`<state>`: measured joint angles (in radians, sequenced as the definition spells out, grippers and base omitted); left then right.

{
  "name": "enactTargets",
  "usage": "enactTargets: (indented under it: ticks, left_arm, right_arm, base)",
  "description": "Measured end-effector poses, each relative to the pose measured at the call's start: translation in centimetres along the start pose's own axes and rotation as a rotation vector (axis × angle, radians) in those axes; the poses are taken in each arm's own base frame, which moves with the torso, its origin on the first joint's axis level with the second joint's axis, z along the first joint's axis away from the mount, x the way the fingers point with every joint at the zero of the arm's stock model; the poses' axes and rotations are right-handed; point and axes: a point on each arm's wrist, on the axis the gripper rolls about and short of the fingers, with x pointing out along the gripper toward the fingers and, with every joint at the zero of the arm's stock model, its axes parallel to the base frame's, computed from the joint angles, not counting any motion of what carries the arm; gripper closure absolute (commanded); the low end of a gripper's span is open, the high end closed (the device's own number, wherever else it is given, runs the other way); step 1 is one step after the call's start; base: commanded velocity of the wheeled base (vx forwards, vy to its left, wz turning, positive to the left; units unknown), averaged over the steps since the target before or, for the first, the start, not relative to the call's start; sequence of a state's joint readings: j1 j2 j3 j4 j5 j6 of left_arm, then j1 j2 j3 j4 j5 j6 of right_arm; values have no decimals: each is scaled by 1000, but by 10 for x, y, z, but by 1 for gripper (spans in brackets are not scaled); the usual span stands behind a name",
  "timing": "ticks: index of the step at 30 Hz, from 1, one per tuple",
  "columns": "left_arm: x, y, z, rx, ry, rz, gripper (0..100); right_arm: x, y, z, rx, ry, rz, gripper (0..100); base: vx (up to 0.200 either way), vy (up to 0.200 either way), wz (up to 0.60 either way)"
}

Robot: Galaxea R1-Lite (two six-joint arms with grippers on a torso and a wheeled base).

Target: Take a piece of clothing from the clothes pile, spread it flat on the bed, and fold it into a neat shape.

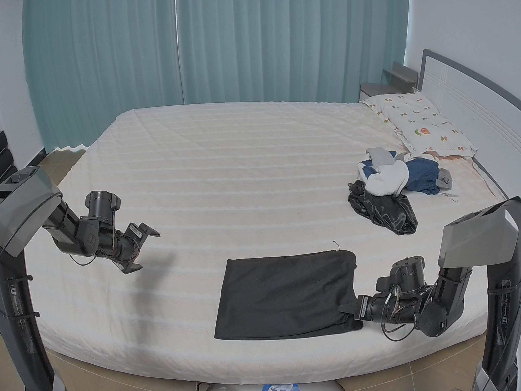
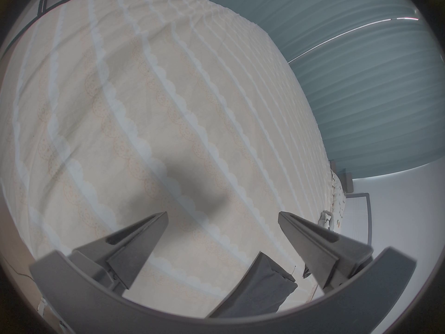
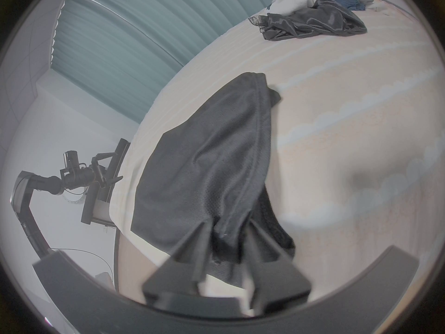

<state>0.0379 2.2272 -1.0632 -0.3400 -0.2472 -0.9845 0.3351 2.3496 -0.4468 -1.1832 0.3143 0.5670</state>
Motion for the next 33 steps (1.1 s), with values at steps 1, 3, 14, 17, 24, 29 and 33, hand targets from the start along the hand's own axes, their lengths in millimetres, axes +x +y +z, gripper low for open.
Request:
enactTargets:
  ticks: [1,3,14,17,24,29,33]
  left_arm:
    - [0,0,0,1,0,0,0]
    - [0,0,0,0,0,0,0]
    - [0,0,0,0,0,0,0]
    - [0,0,0,0,0,0,0]
    - [0,0,0,-1,0,0,0]
    - [0,0,0,-2,0,1,0]
    - [0,0,0,-1,0,1,0]
  right_arm:
    - [-1,-1,-1,-2,0,-6,100]
    - [-4,-2,-3,-6,3,-16,100]
    - [-22,-1,-10,-12,-1,-19,100]
    - [-26,0,-12,-11,3,-22,100]
    - [-28,-2,-15,-23,16,-31,0]
    - [-30,-9,-4,-8,-28,-40,0]
    - [-25,-12,16,4,-99,-27,0]
  base:
    - [0,0,0]
    - [0,0,0]
    - [0,0,0]
    - [0,0,0]
    - [0,0,0]
    - [0,0,0]
    - [0,0,0]
